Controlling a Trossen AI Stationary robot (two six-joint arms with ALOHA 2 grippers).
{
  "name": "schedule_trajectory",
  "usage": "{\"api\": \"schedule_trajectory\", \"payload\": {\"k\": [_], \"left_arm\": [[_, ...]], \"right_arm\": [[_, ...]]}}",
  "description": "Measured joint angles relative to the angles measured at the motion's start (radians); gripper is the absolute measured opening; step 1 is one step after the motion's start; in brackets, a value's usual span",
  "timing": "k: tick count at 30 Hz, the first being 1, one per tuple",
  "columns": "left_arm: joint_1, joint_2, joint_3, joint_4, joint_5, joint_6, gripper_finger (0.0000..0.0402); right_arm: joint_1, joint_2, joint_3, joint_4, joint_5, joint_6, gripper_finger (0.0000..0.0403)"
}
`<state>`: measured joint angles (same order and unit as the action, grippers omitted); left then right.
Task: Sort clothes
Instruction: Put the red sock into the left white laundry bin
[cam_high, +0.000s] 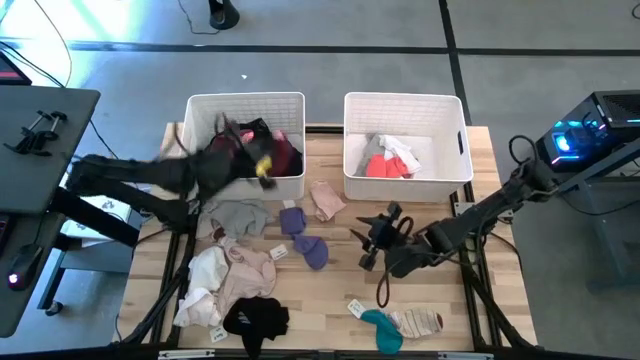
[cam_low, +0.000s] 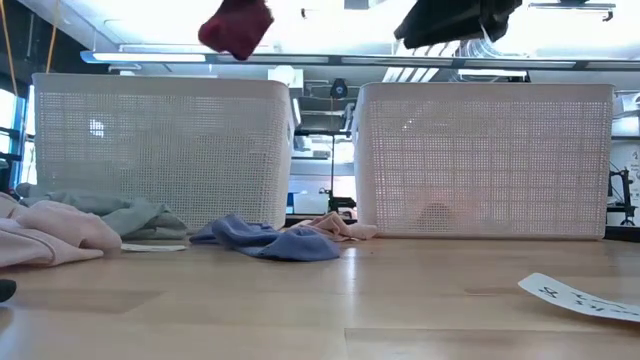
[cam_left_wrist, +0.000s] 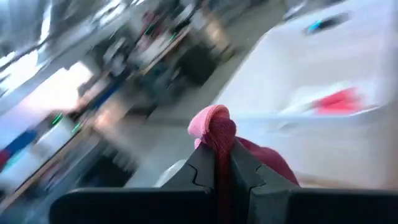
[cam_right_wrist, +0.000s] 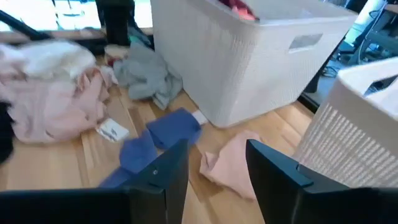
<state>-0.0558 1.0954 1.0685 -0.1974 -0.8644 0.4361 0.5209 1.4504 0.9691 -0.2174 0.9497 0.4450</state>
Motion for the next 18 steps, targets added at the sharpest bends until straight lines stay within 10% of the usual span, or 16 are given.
{"api": "schedule_trajectory", "payload": {"k": [9, 18], "left_arm": [[0.453, 0.002, 0.0, -0.332, 0.188, -0.184, 0.0063], [0.596, -0.037, -0.003, -0.404, 0.249, -0.381, 0.0188]], "right_arm": [[0.0, 0.078, -0.002, -0.02, -0.005, 0.026, 0.0149], [0.025, 0.078, -0.002, -0.101, -0.166, 0.065, 0.0149]]}}
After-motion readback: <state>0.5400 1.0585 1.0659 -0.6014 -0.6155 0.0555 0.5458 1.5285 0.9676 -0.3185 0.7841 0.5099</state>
